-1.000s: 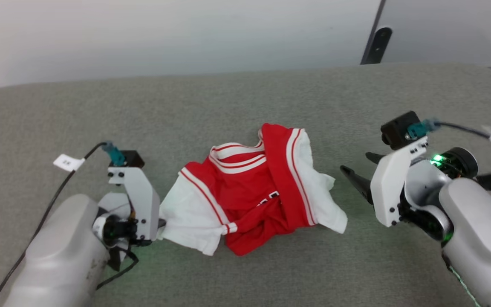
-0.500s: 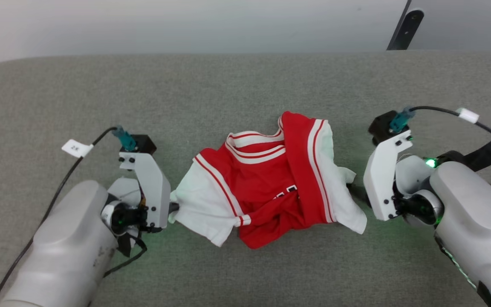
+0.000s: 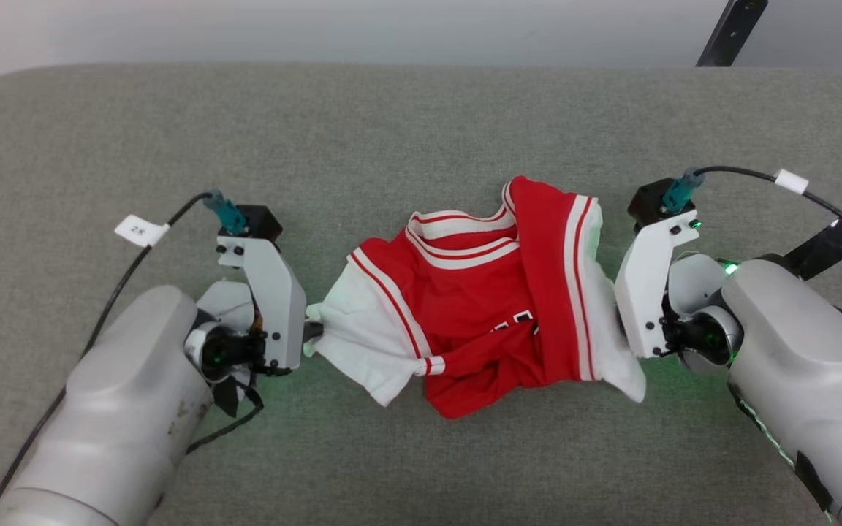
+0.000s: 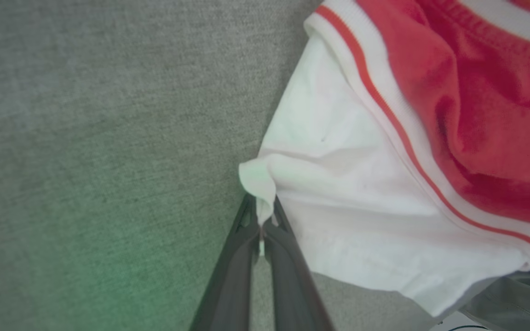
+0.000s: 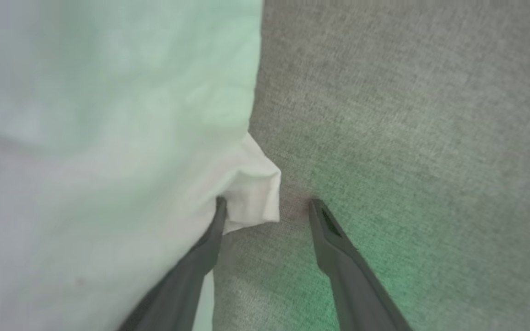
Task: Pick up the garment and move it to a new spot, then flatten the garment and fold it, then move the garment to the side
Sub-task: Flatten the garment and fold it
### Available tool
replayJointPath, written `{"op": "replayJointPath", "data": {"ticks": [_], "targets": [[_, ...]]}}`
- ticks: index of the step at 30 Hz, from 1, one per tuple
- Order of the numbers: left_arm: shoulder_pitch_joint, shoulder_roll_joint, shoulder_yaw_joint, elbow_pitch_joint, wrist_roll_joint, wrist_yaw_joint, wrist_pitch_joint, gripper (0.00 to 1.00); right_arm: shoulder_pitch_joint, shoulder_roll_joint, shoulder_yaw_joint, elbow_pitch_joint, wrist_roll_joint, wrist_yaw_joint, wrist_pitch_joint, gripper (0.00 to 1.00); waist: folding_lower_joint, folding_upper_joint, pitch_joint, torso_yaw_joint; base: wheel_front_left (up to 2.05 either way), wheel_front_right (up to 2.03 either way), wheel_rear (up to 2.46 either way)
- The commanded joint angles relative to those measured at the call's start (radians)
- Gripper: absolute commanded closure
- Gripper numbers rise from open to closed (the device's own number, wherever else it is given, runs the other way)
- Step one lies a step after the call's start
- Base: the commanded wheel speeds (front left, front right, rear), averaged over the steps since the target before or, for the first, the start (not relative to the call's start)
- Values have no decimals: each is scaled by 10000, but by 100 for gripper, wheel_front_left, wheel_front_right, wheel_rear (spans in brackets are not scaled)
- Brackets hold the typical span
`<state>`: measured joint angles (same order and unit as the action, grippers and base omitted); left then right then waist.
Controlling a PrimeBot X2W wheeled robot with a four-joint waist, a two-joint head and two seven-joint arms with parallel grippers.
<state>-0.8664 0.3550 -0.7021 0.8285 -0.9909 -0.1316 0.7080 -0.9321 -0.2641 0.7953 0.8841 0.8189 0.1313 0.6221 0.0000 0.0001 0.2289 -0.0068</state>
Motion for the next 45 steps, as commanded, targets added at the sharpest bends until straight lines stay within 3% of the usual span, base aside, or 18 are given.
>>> {"op": "replayJointPath", "data": {"ticks": [1,12,24,40,45], "targets": [[-26,23,-73,166,-81,28,-63,100,59,147,128,228,171,-9,-13,100,0,-1,54,46,0,0,0],[-445,403,-371,437,-363,28,-754,100,-665,-303,446,377,552,-10,-583,100,0,-1,-311,2,0,0,0],[-1869,1024,-732,904,126,21,-1966,100,-1848,-731,953,428,199,-10,-3198,100,0,-1,-1442,-55,0,0,0],[-4615,2079,-889,1126,636,21,-3035,100,-4520,-685,858,2644,-632,-10,-6509,100,0,-1,-2583,-151,0,0,0],[-5325,2166,-860,1333,722,21,-3356,100,-5066,-566,761,3040,-618,-10,-7000,100,0,-1,-2747,-171,0,0,0]]}}
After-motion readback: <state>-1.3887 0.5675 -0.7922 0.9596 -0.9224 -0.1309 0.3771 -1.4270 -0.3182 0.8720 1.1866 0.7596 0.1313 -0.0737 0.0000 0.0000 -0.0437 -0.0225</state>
